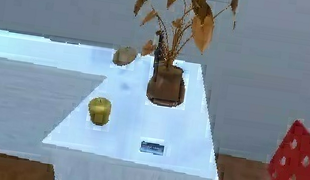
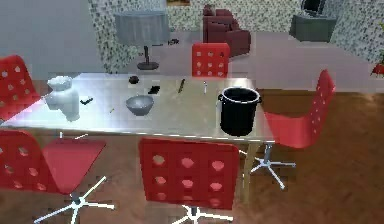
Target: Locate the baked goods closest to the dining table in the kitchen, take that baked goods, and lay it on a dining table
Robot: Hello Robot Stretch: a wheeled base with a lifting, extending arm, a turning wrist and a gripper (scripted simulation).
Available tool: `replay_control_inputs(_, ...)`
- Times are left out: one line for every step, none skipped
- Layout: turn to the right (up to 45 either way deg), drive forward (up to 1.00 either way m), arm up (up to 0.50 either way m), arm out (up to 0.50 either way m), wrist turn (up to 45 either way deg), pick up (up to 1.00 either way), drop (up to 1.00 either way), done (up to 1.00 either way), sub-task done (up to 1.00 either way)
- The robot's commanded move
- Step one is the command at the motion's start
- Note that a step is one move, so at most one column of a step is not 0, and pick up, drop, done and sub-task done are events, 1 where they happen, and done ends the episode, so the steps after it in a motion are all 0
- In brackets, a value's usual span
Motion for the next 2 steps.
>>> replay_control_inputs(-45.0,0.0,0.0,0.0,0.0,0.0,0.0,0.0,0.0)
replay_control_inputs(-36.0,0.0,0.0,0.0,0.0,0.0,0.0,0.0,0.0)
